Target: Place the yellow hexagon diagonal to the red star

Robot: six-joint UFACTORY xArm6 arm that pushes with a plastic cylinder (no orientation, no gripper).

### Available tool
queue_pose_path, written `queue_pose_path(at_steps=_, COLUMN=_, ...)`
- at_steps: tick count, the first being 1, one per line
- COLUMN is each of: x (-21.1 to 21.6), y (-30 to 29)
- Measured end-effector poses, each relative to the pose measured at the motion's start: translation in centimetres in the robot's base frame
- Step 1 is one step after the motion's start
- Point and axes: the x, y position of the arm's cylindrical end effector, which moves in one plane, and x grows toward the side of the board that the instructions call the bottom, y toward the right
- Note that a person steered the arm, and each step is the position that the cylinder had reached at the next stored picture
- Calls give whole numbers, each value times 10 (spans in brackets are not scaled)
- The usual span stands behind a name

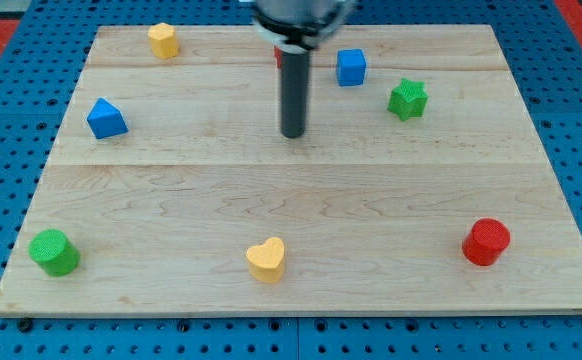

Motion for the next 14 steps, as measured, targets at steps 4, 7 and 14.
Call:
queue_pose_path(at_steps=4, x=-141, y=-204)
queue_pose_path(at_steps=7, x=-86, y=-285)
queue_pose_path(at_steps=14, x=-183, y=-206)
